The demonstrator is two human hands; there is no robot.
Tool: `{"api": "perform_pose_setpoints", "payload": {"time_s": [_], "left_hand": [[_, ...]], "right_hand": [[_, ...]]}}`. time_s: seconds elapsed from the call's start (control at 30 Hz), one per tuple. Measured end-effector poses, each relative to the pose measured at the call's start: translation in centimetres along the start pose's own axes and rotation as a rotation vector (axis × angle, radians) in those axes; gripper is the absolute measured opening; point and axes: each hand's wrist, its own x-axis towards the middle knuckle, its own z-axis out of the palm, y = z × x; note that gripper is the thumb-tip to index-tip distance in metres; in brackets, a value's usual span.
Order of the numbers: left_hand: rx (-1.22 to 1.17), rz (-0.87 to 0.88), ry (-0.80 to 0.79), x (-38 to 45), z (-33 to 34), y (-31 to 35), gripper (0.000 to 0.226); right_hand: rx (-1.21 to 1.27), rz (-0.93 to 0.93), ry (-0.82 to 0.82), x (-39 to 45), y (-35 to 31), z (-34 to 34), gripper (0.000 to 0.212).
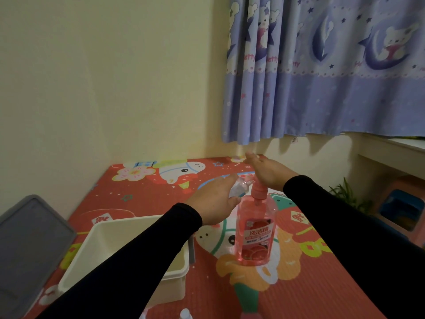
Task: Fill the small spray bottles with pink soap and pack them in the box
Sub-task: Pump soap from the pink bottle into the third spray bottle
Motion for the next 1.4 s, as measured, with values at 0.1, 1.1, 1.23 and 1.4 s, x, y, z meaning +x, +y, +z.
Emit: {"api": "perform_pose_setpoints", "payload": {"time_s": [0.1, 1.1, 1.23, 1.4], "left_hand": [[0.013, -0.024, -0.034, 0.0, 0.6, -0.2, 0.059], [0.018, 0.008, 0.012, 0.0, -0.4, 0.2, 0.057], [0.019, -0.013, -0.027, 0.0, 0.3, -0.1, 0.061], [0.020, -0.004, -0.013, 0.0, 0.0, 0.0, 0.059]], "right_hand": [[0.110, 0.057, -0.004, -0.1, 0.3, 0.7, 0.050], [0.020, -0.005, 0.015, -0.4, -0.3, -0.5, 0.066], [0.163, 0.091, -0.006, -0.5, 0.1, 0.5, 0.046], [0.110, 0.068, -0.018, -0.7, -0.3, -0.2, 0.060]]}}
